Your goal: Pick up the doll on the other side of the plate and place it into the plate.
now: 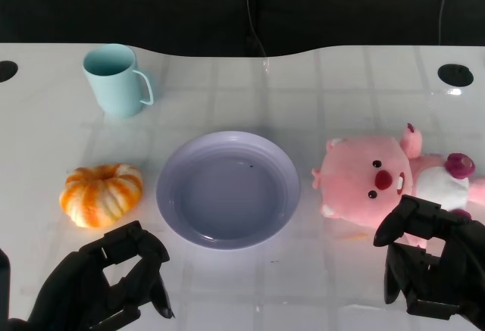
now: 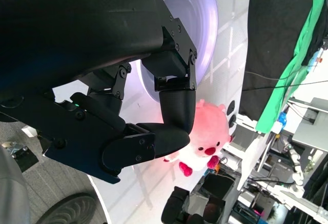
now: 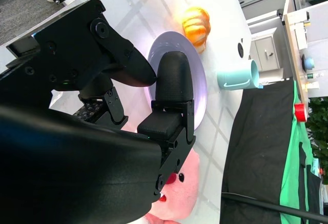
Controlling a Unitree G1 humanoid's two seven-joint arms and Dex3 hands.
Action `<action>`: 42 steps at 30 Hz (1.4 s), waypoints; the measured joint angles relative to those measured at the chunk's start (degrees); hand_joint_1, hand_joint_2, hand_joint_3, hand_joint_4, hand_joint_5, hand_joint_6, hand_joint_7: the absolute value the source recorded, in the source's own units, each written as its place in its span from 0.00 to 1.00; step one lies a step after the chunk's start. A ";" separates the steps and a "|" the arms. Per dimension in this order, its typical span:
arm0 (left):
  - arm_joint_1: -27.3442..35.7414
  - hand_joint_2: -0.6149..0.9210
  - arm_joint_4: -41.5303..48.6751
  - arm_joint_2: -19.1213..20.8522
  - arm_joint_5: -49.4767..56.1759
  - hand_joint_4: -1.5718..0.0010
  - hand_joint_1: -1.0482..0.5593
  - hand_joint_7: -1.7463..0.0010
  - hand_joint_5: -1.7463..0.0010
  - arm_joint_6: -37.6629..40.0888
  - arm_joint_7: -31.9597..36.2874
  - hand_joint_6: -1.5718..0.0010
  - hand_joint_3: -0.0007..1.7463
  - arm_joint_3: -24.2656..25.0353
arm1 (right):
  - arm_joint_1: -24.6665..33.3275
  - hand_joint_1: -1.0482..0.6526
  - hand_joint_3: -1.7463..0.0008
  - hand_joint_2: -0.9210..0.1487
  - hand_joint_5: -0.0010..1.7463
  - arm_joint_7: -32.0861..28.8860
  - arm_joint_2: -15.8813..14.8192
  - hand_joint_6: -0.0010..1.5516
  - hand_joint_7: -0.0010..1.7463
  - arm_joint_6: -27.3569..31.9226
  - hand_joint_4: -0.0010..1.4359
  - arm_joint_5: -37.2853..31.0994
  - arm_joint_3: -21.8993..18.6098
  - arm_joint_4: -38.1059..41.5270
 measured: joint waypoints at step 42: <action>0.00 0.86 0.01 0.16 0.06 0.54 0.34 0.23 0.03 -0.24 -0.01 0.56 0.37 0.01 | 0.00 0.53 0.28 0.39 1.00 -0.11 0.00 0.39 0.78 0.43 0.50 0.22 0.00 -0.05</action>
